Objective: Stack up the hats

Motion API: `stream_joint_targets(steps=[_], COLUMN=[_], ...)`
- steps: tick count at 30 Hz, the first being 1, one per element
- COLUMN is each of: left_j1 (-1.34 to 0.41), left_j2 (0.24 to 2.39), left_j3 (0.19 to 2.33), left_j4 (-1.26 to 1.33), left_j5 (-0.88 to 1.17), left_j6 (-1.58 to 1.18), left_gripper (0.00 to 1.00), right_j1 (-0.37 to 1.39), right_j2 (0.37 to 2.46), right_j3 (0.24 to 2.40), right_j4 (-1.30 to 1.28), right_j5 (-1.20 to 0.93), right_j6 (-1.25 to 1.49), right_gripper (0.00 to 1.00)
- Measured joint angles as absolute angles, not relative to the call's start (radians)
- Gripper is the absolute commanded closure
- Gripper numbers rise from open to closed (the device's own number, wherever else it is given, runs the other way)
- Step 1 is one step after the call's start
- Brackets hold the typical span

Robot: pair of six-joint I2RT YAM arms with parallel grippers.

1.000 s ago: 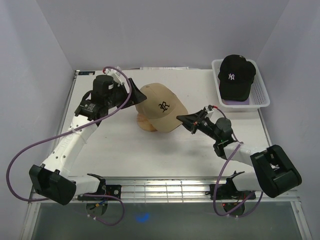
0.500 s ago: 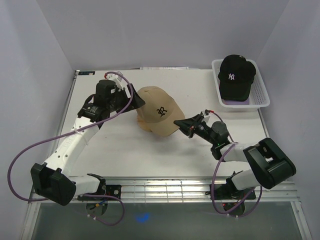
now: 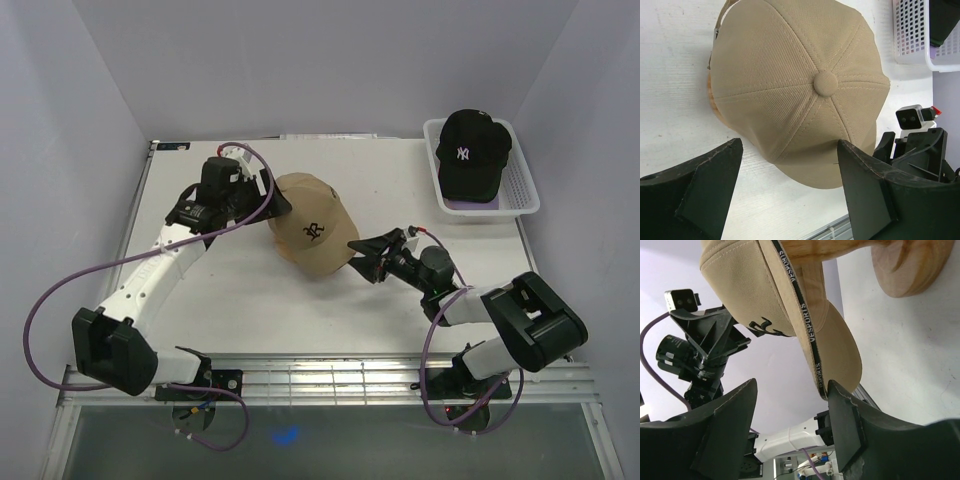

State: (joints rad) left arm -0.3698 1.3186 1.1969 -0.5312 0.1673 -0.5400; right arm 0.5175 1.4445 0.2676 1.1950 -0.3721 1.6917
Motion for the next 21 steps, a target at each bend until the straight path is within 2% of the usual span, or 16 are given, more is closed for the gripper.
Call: stream_joint_targets(steps=[6, 14, 21], left_j1=[-0.37, -0.37, -0.37], left_j2=[1.32, 1.32, 1.32], left_j3=[1.216, 1.227, 1.227], left_j4=[-0.532, -0.533, -0.533], left_j5=[0.165, 0.165, 0.166], left_j6=[-0.532, -0.52, -0.519], left_gripper=[0.14, 0.14, 0.14], right_j1=[0.516, 0.475, 0.36], right_j2=[1.374, 1.263, 1.184], right_j3=[0.273, 0.308, 0.462], right_j4=[1.015, 0.728, 0.426], right_j5=[-0.37, -0.368, -0.388], right_j6=[1.633, 1.505, 1.333], right_gripper=[0.21, 0.19, 0.18])
